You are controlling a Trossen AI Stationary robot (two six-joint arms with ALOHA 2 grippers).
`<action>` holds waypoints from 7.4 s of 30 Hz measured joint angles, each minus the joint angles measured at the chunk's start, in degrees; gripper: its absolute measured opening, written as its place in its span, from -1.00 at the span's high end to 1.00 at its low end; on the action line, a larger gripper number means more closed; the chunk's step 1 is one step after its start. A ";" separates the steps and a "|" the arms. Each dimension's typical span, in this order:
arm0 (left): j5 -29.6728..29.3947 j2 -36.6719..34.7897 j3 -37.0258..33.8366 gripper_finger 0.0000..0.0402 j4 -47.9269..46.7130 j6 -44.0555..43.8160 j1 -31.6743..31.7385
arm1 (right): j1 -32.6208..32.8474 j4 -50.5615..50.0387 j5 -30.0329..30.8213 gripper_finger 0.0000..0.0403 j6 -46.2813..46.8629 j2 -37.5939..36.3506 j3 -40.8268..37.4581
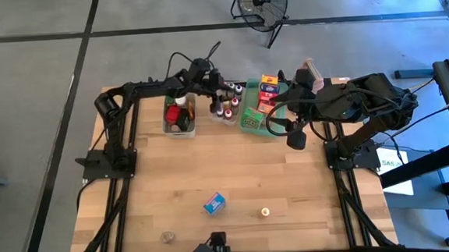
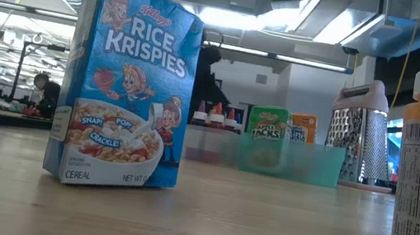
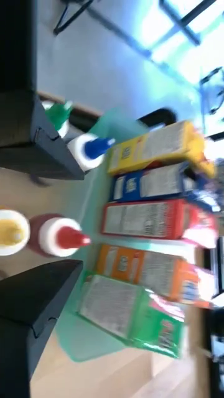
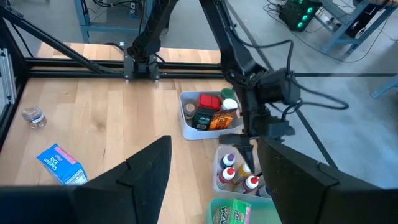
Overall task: Pick & Place Kitchen Items
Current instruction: Put the light blue cereal box into the green bin
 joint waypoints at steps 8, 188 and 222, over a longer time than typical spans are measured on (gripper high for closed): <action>-0.68 -10.27 0.04 -0.07 -5.28 0.00 0.32 | -0.02 -0.30 -2.46 -0.19 0.44 0.00 0.00; -56.19 -43.48 -3.34 -0.49 -75.01 -69.02 -82.18 | -0.80 40.15 -37.10 -0.84 -14.04 24.92 -30.34; -55.53 -42.90 -3.34 -0.48 -76.25 -64.89 -82.18 | -0.15 46.32 -38.95 -0.31 -17.78 32.46 -30.34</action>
